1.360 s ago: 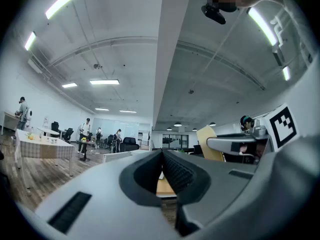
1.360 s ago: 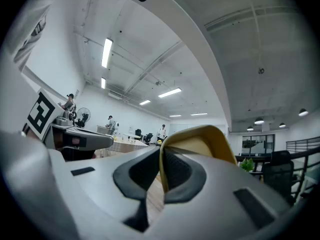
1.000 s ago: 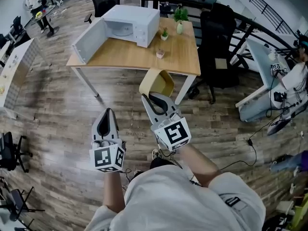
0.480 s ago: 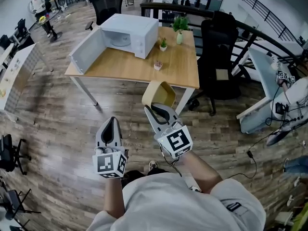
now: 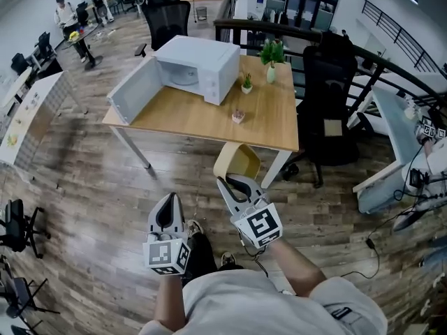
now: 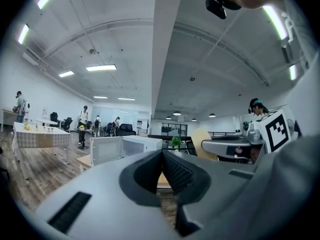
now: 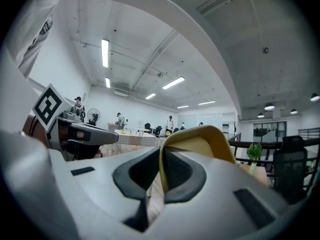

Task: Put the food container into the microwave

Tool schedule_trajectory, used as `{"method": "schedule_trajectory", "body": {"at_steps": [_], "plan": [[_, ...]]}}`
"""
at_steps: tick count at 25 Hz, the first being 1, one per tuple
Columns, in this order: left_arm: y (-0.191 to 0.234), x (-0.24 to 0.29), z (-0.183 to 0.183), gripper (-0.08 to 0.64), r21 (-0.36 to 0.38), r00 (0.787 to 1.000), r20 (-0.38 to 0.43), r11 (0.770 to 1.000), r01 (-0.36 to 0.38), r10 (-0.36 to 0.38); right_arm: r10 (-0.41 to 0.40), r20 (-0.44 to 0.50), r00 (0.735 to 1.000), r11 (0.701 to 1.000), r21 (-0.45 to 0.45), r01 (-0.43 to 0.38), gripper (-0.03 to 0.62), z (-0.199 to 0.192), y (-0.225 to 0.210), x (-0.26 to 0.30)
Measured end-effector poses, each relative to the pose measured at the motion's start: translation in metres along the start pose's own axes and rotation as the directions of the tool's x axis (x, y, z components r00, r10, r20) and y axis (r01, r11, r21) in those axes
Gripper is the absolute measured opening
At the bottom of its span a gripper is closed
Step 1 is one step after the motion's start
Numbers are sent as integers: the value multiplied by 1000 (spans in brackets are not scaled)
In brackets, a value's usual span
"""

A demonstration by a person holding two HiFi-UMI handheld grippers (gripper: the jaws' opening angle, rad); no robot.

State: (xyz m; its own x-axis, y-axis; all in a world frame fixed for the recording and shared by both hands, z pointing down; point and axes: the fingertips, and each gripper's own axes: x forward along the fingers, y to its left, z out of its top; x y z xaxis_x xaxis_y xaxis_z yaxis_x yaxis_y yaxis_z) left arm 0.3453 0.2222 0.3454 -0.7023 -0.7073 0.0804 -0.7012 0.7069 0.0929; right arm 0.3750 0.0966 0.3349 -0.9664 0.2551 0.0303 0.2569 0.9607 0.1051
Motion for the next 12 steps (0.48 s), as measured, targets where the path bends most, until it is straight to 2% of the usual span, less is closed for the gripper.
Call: {"method": "schedule_trajectory", "body": {"at_steps": [7, 12], "plan": [[8, 41, -2, 12, -14, 999, 12, 999, 33, -33, -3, -45, 999, 999, -48, 1, 21, -7, -18, 20], [36, 70, 0, 12, -15, 999, 9, 999, 40, -40, -26, -40, 999, 999, -29, 25, 21, -12, -36, 55]]}}
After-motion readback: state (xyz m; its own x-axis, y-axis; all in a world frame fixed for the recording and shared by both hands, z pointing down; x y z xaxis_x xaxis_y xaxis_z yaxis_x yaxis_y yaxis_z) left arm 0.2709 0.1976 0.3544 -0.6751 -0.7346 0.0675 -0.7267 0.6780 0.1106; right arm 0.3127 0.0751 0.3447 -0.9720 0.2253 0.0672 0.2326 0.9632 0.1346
